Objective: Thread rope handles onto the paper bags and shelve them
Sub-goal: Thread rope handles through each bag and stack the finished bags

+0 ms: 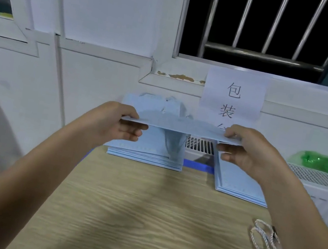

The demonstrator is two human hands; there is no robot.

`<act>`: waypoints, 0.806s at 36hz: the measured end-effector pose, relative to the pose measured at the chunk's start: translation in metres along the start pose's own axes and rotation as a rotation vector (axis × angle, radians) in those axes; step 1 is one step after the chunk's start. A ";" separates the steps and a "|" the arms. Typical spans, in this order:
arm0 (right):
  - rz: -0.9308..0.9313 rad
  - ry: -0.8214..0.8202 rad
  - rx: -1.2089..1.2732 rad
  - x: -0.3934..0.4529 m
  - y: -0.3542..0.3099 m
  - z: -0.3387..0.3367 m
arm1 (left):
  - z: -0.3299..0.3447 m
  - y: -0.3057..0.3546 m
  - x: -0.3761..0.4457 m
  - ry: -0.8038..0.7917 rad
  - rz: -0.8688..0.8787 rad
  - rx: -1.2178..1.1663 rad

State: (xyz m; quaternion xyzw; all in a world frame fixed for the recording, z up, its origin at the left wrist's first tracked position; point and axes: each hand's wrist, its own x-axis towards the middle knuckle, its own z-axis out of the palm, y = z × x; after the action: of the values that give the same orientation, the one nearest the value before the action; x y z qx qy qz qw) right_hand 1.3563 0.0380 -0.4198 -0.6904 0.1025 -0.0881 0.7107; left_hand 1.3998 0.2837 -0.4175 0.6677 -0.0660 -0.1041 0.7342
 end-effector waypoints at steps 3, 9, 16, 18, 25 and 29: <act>0.014 -0.017 0.047 -0.012 -0.002 -0.012 | 0.007 -0.002 -0.009 -0.051 -0.014 -0.010; -0.105 -0.099 0.064 -0.047 -0.021 -0.041 | 0.017 0.005 -0.027 -0.170 0.018 -0.044; -0.255 -0.116 0.039 -0.078 -0.040 -0.053 | 0.020 0.011 -0.045 -0.236 0.102 -0.078; -0.295 -0.108 0.066 -0.080 -0.039 -0.047 | 0.019 0.013 -0.046 -0.225 0.138 -0.088; -0.285 -0.092 0.087 -0.041 -0.011 -0.014 | 0.003 0.006 -0.022 -0.103 0.274 0.008; -0.261 0.014 0.057 0.005 0.022 0.012 | -0.017 -0.018 0.015 0.132 0.360 0.140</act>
State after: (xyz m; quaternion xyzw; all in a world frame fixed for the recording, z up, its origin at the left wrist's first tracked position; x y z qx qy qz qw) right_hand 1.3643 0.0490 -0.4414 -0.6769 0.0142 -0.1874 0.7117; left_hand 1.4175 0.2951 -0.4377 0.7000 -0.1432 0.0776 0.6953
